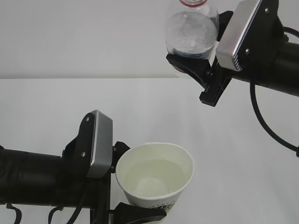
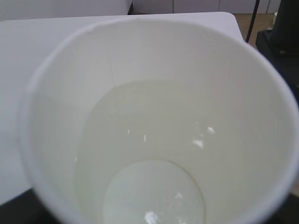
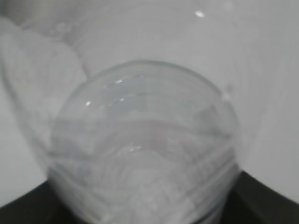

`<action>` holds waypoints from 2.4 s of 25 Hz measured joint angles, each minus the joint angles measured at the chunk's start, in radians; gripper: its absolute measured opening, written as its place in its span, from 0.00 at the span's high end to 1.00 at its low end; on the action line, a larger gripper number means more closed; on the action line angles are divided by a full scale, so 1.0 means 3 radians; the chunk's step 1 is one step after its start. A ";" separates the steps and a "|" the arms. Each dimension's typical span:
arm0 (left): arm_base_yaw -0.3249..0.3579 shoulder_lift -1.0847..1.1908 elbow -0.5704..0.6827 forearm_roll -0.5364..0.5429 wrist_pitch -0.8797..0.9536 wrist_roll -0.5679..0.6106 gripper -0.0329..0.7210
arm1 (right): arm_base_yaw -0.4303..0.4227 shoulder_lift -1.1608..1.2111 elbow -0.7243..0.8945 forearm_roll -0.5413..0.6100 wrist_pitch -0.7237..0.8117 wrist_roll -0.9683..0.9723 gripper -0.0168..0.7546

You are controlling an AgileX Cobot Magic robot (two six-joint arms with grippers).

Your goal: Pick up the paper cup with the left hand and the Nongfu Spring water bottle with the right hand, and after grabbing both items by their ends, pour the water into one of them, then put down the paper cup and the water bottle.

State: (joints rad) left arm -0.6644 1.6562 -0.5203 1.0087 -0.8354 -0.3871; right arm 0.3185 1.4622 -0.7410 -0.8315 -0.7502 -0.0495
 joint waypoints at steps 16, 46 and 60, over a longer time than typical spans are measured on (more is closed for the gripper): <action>0.0000 0.0000 0.0000 0.0000 0.0041 0.0000 0.21 | 0.0000 0.0000 0.0000 0.0000 0.0000 0.0049 0.36; 0.0000 0.0000 0.0000 0.0000 0.0048 0.0000 0.21 | -0.0007 0.0000 0.0000 0.1053 0.0314 0.0035 0.36; 0.0000 0.0000 0.0000 0.0000 0.0048 0.0000 0.21 | -0.0273 0.0082 0.0017 0.1480 0.0326 0.0028 0.36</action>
State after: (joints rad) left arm -0.6644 1.6562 -0.5203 1.0087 -0.8210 -0.3871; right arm 0.2367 1.4869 -0.7359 -0.3875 -0.6524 -0.0410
